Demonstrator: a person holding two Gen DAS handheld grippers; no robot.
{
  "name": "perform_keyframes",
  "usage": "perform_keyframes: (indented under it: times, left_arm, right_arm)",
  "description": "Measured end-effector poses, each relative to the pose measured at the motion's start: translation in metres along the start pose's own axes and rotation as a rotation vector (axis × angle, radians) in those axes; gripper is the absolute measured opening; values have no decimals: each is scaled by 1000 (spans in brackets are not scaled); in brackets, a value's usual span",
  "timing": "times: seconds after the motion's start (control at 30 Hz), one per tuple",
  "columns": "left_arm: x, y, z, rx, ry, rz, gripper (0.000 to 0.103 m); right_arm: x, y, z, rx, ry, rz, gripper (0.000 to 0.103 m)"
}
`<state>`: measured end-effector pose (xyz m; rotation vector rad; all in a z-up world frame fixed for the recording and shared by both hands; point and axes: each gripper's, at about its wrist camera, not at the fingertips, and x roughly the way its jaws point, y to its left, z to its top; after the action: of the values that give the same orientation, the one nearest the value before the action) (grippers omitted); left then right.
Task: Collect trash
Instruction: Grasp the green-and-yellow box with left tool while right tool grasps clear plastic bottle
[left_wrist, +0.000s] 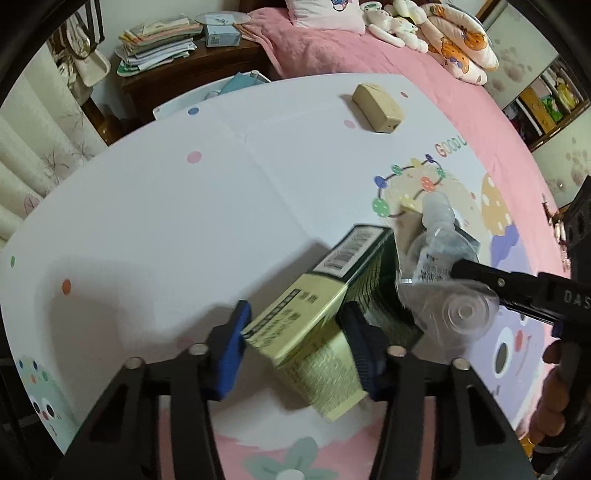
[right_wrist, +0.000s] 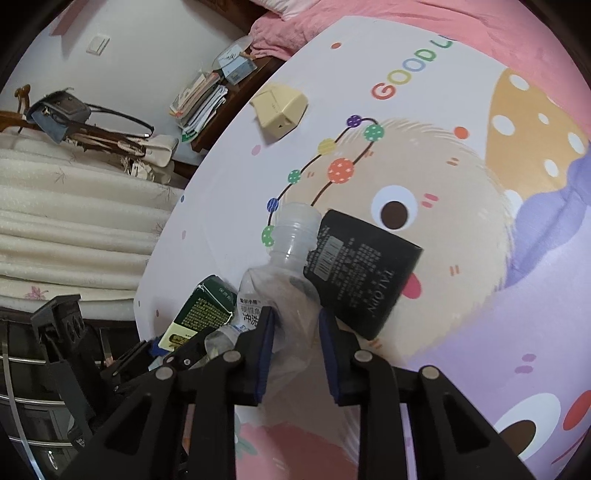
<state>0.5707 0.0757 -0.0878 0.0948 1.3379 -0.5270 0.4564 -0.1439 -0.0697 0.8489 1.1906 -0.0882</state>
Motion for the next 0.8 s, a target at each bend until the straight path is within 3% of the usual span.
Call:
perform_keyframes:
  times: [0.2, 0.4, 0.6, 0.67, 0.73, 0.8]
  left_arm:
    - [-7, -15, -23, 55, 24, -37, 32]
    - [-4, -22, -38, 81, 54, -81, 30]
    - [-1, -19, -40, 123, 43, -99, 33]
    - [-1, -17, -38, 127, 38, -98, 36]
    - [1, -15, -35, 128, 34, -92, 46]
    - [3, -12, -31, 116, 37, -104, 46]
  right_arm:
    - [-9, 4, -2, -55, -33, -32, 24]
    - [-11, 4, -4, -69, -40, -26, 24]
    - [-10, 3, -5, -83, -45, -20, 24]
    - [-10, 4, -5, -92, -48, -22, 24]
    - [-11, 5, -6, -102, -51, -26, 24]
    - [-11, 5, -6, -108, -54, -27, 24]
